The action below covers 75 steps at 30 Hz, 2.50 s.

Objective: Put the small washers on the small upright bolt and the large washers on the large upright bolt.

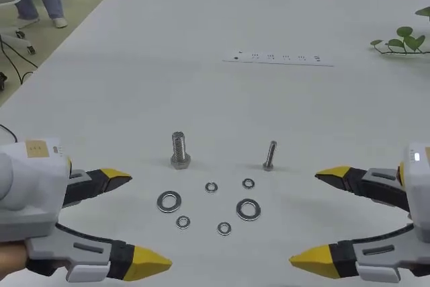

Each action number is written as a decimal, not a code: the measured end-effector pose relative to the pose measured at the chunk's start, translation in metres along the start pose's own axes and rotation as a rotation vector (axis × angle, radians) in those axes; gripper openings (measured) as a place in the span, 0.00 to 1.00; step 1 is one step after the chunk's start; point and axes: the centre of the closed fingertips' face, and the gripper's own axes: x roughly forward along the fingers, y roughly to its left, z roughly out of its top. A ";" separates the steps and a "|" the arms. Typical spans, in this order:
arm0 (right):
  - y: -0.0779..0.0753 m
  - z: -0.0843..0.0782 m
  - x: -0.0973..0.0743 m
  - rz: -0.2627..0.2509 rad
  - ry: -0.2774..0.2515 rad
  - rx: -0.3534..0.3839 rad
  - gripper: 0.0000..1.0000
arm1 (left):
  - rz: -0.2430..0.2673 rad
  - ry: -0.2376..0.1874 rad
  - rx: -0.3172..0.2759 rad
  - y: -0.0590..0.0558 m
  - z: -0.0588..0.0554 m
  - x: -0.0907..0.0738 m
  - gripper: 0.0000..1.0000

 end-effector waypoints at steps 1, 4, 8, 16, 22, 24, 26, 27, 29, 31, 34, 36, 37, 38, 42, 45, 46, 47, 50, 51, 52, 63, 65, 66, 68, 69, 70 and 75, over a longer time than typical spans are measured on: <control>0.000 0.000 0.000 -0.001 0.000 0.000 0.84 | 0.000 0.000 0.000 0.000 0.000 0.000 0.90; 0.000 0.000 0.000 0.000 0.000 0.000 0.84 | 0.001 -0.001 0.000 0.000 0.000 0.000 0.90; 0.000 0.000 0.000 0.001 0.001 0.000 0.84 | 0.002 -0.001 0.000 0.000 0.000 0.000 0.90; -0.001 0.000 0.000 0.002 0.003 0.001 0.84 | 0.001 0.001 0.000 0.001 0.001 0.001 0.90; -0.001 -0.001 0.001 0.004 0.006 -0.001 0.84 | -0.001 0.003 0.001 0.001 0.001 0.001 0.89; -0.002 -0.002 0.001 0.004 0.007 -0.001 0.84 | 0.000 0.003 0.001 0.001 0.000 0.001 0.89; -0.002 -0.002 0.001 0.004 0.007 -0.001 0.84 | 0.000 0.002 0.000 0.001 0.000 0.002 0.89; -0.002 -0.003 0.001 0.005 0.009 -0.001 0.84 | 0.000 0.003 0.001 0.001 0.000 0.002 0.89; -0.001 -0.003 0.001 0.007 0.011 -0.001 0.84 | -0.002 0.004 0.001 0.001 0.000 0.002 0.89; -0.001 -0.004 0.001 0.008 0.012 -0.002 0.84 | -0.001 0.004 0.001 0.001 0.000 0.002 0.89; -0.001 -0.003 0.001 0.007 0.010 -0.002 0.84 | -0.001 0.005 0.002 0.001 0.000 0.002 0.89; -0.001 -0.003 0.001 0.008 0.010 -0.002 0.83 | -0.002 0.005 0.002 0.000 0.000 0.002 0.89; -0.001 -0.003 0.001 0.008 0.010 -0.002 0.83 | -0.001 0.005 0.002 0.000 0.000 0.002 0.89; -0.001 -0.003 0.000 0.008 0.010 -0.004 0.83 | -0.001 0.005 0.003 0.000 0.000 0.002 0.89; -0.002 -0.002 0.000 0.005 0.007 -0.006 0.83 | -0.001 0.003 0.004 -0.001 0.001 0.002 0.89; -0.002 -0.002 -0.001 0.005 0.008 -0.012 0.82 | 0.001 0.002 0.004 -0.001 0.002 0.002 0.89; -0.002 -0.001 -0.001 0.005 0.009 -0.017 0.82 | 0.001 0.001 0.004 -0.001 0.002 0.001 0.89; -0.002 -0.001 -0.001 0.005 0.011 -0.018 0.82 | 0.001 -0.001 0.004 -0.001 0.002 0.001 0.89; -0.002 0.000 -0.003 0.009 0.021 -0.031 0.80 | 0.003 -0.006 0.001 -0.002 0.002 0.001 0.89; -0.002 0.000 -0.003 0.009 0.025 -0.036 0.79 | 0.005 -0.007 0.001 -0.002 0.002 0.001 0.89; -0.002 0.001 -0.003 0.009 0.027 -0.040 0.79 | 0.005 -0.007 0.000 -0.002 0.002 0.001 0.89; -0.003 0.009 -0.006 0.021 0.068 -0.101 0.75 | 0.012 -0.017 -0.003 -0.002 0.002 -0.001 0.88; -0.004 0.011 -0.005 0.024 0.074 -0.112 0.75 | 0.014 -0.019 -0.003 -0.002 0.002 -0.001 0.88; -0.004 0.012 -0.005 0.026 0.077 -0.118 0.74 | 0.014 -0.020 -0.004 -0.002 0.003 -0.001 0.88; -0.005 0.014 -0.004 0.033 0.086 -0.128 0.73 | 0.016 -0.025 -0.006 -0.002 0.003 -0.001 0.88; -0.005 0.014 -0.004 0.035 0.090 -0.132 0.73 | 0.016 -0.025 -0.006 -0.002 0.003 -0.001 0.88; -0.005 0.015 -0.004 0.037 0.095 -0.136 0.73 | 0.018 -0.026 -0.007 -0.002 0.003 -0.001 0.88; -0.007 0.017 -0.003 0.045 0.112 -0.163 0.70 | 0.023 -0.031 -0.009 -0.003 0.003 -0.002 0.88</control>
